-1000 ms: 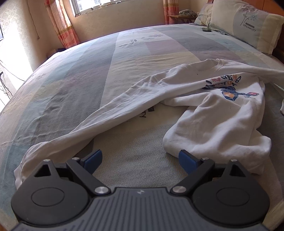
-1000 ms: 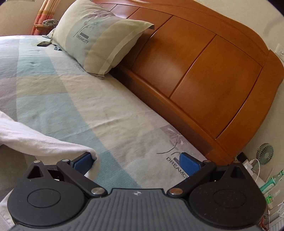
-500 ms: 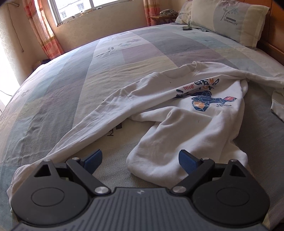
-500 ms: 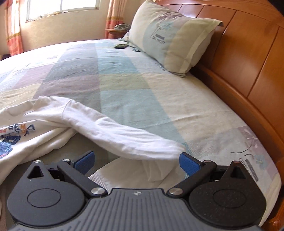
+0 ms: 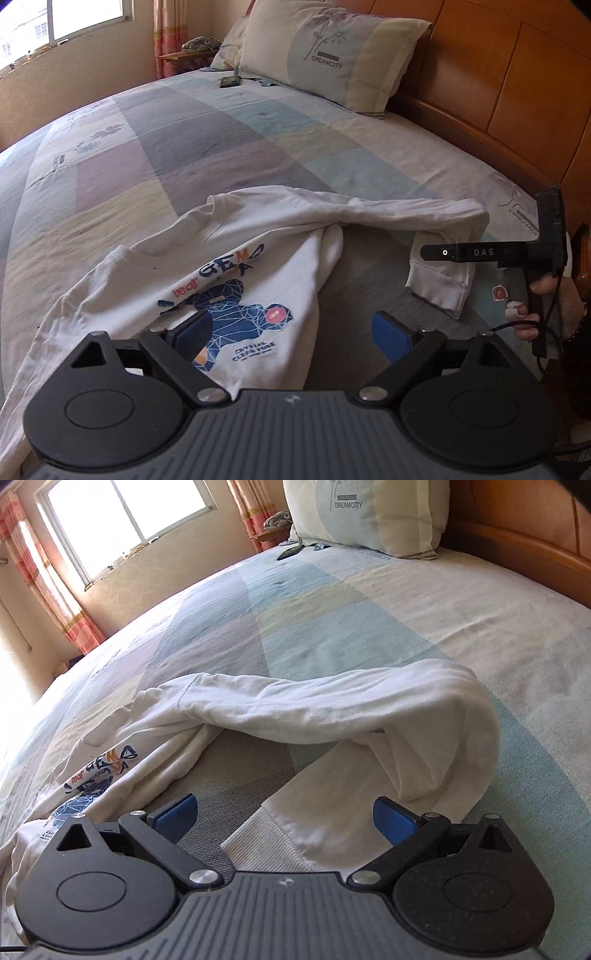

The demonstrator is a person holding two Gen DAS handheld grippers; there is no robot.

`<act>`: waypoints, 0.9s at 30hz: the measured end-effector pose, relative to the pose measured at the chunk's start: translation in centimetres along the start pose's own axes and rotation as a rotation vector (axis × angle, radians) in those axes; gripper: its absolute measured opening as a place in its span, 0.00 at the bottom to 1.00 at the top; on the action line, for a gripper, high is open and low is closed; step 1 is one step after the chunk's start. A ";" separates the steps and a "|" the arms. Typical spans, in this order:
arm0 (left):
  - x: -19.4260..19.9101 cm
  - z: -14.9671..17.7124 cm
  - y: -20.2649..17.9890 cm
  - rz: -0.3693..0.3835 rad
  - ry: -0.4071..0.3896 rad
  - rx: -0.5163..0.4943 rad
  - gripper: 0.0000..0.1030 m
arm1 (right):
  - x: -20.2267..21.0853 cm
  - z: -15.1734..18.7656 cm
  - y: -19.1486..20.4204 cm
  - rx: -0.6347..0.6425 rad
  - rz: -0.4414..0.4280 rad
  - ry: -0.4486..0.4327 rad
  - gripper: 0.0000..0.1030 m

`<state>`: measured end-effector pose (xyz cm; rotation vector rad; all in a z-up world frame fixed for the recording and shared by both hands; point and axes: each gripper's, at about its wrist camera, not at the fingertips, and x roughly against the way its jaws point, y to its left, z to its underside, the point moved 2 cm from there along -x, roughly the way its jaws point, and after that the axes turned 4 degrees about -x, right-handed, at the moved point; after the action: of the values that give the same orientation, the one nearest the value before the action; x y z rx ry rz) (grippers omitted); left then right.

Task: Fold clothes
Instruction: 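Move the right gripper to the sleeve cuff lying near the headboard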

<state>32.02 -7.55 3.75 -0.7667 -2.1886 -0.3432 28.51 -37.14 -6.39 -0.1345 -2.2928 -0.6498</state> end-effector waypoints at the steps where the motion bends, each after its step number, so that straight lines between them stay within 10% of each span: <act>1: -0.2 -0.7 -0.8 0.023 -0.010 -0.014 0.90 | -0.1 -0.4 -0.8 -0.009 0.018 -0.017 1.00; 11: -1.8 -2.1 -5.4 0.073 -0.007 -0.077 0.90 | 2.0 -8.1 -6.3 0.067 0.453 -0.286 1.00; 27: -3.4 -1.6 -5.0 0.057 0.048 -0.027 0.90 | 1.9 -2.5 -7.8 -0.064 0.069 -0.016 1.00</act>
<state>31.57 -13.61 2.22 -0.8251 -2.1170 -0.3592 26.49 -45.29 -6.82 -0.2489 -2.2726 -0.6895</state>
